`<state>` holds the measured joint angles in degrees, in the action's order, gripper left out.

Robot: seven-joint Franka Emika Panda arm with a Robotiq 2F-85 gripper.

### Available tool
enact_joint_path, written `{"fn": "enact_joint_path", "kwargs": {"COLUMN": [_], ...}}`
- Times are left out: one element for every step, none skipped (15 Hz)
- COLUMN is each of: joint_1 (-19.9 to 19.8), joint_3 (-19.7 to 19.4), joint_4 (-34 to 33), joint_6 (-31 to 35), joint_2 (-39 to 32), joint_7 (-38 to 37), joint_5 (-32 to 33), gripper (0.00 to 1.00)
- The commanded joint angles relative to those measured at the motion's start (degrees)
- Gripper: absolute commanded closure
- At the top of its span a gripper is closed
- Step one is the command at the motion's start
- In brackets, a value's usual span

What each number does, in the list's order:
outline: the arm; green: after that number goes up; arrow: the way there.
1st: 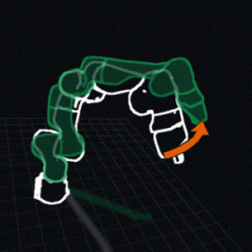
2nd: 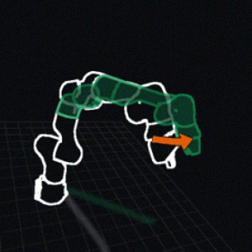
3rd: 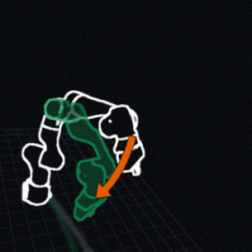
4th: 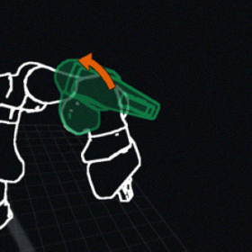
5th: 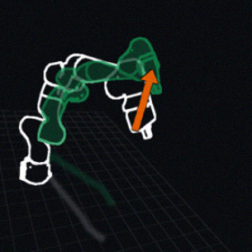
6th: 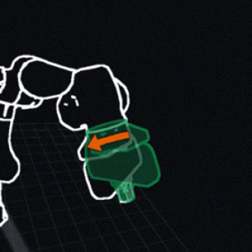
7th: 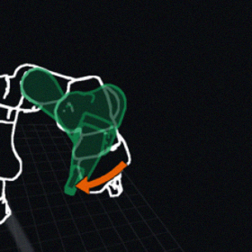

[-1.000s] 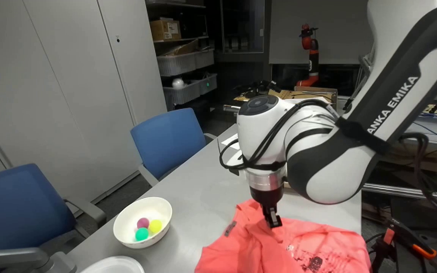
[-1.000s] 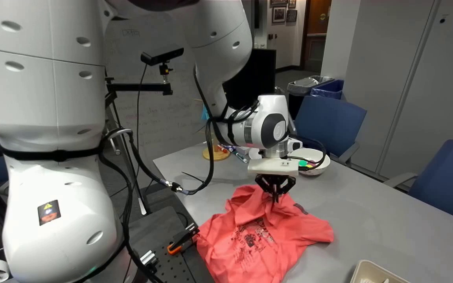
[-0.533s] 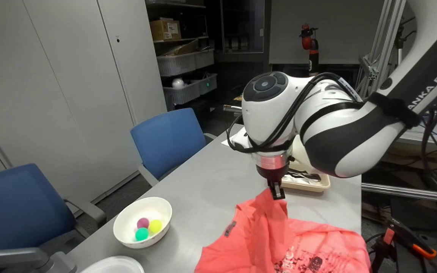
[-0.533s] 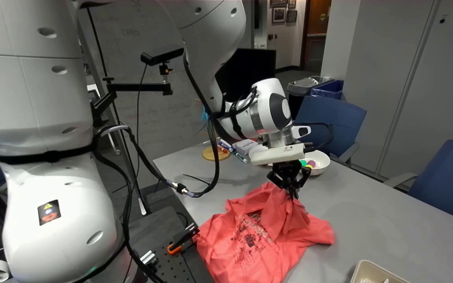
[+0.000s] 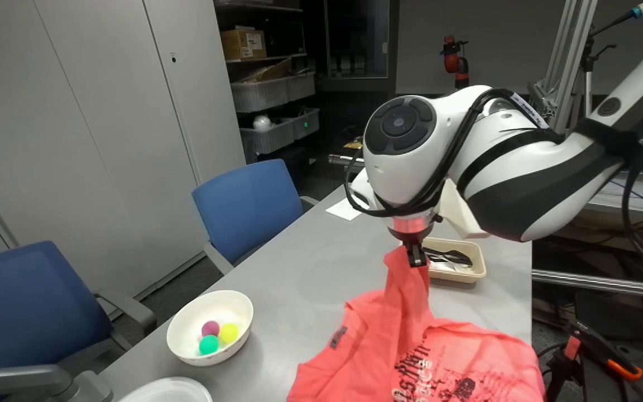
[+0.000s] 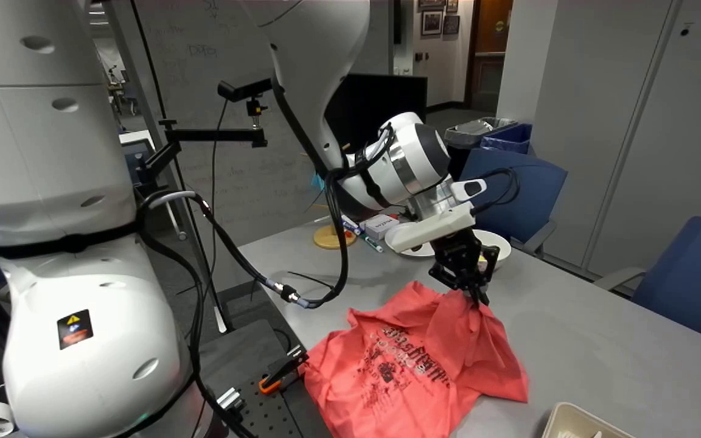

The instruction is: Unfold the sweatshirt on the table

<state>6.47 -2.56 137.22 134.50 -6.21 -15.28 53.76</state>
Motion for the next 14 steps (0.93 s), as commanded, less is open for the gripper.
{"fn": "enact_joint_path", "kwargs": {"joint_1": [-1.38,-1.38,-1.34,-1.24,-1.18,-1.27,-1.35,-1.39,-1.58,-1.64,-1.61,-1.63,-1.74,-1.77], "joint_3": [1.09,1.23,1.38,1.56,1.86,2.15,2.57,2.8,2.92,3.01,3.06,3.1,2.98,2.85], "joint_4": [1.58,1.72,1.87,1.99,2.13,2.27,2.53,2.81,3.3,3.85,4.63,5.25,6.14,7.07], "joint_6": [-2.73,-3.39,-3.93,-4.38,-4.8,-4.83,-4.69,-4.47,-3.41,-2.37,-0.79,0.32,2.2,4.29], "joint_2": [1.19,1.19,1.07,1.04,1.16,1.29,1.67,1.8,1.63,1.47,1.07,0.69,0.13,-0.29], "joint_7": [-2.55,-2.77,-2.83,-2.95,-2.73,-2.19,-1.07,-0.74,-0.87,-1.15,-2.02,-2.05,-2.27,-2.35], "joint_5": [2.24,2.04,1.86,1.66,0.37,-1.44,-4.79,-7.33,-10.35,-12.65,-13.79,-15.22,-16.01,-16.62], "gripper": [0.64,0.57,0.49,0.42,0.33,0.26,0.19,0.11,0.04,0.0,0.0,0.0,0.0,0.0]}}
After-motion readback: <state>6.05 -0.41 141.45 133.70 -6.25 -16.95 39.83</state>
